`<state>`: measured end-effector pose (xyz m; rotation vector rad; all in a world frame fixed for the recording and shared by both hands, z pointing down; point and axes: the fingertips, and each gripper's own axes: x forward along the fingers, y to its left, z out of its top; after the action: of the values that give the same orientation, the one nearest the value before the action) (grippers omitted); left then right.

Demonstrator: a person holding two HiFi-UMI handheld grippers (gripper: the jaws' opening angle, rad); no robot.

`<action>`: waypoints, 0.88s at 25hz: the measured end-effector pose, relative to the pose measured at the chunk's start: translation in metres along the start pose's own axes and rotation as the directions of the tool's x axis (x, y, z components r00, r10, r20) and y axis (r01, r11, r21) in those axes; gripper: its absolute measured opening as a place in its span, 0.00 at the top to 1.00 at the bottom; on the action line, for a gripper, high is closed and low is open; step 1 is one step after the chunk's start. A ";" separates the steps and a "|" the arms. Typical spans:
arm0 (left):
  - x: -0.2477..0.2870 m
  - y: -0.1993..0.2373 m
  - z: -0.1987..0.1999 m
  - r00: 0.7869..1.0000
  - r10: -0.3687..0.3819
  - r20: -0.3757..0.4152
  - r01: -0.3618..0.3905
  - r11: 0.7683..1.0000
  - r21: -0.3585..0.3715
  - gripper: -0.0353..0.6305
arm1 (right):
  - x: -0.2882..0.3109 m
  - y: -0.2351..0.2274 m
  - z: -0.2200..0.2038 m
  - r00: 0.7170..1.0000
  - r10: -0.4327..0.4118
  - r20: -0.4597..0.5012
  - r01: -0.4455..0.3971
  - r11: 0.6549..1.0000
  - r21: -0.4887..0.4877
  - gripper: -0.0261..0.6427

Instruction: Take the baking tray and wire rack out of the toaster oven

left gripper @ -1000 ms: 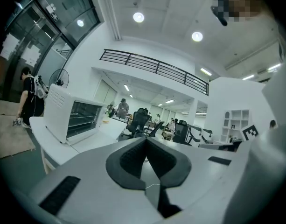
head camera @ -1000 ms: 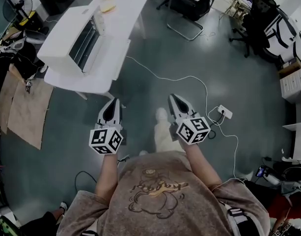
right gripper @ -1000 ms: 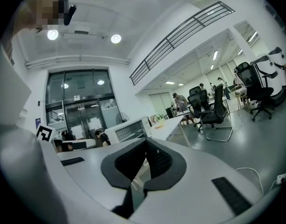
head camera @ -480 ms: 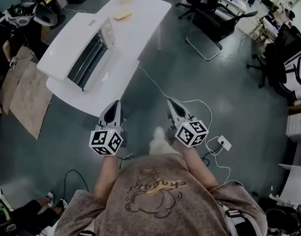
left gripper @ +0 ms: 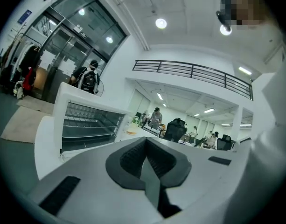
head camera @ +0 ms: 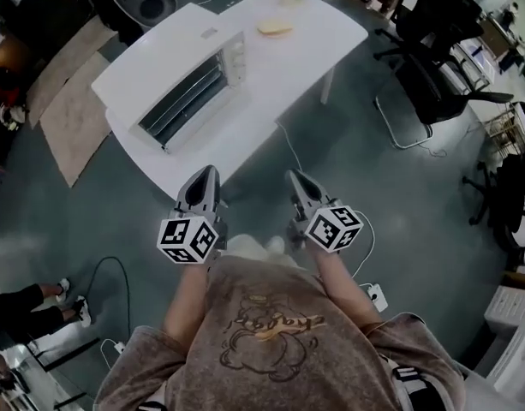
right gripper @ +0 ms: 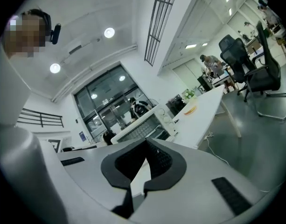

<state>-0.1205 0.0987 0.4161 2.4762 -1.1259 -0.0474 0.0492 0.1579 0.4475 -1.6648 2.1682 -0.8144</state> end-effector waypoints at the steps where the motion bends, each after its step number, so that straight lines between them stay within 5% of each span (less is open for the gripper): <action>1: 0.001 0.005 0.002 1.000 0.013 0.005 -0.013 1.000 -0.008 0.94 | 0.010 0.001 0.000 1.000 0.020 -0.011 -0.020 1.000 0.008 0.96; 14: 0.038 0.074 0.016 0.991 0.127 0.044 -0.118 0.980 -0.161 0.94 | 0.124 0.003 0.007 0.989 0.108 -0.101 -0.104 0.993 0.050 0.96; 22: 0.057 0.096 0.017 1.000 0.026 0.010 -0.023 0.973 -0.230 0.94 | 0.178 0.014 -0.003 0.985 0.087 -0.147 -0.083 0.996 0.031 0.96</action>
<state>-0.1538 -0.0049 0.4458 2.2599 -1.0897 -0.1766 -0.0149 -0.0085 0.4611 -1.5322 2.3001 -0.9642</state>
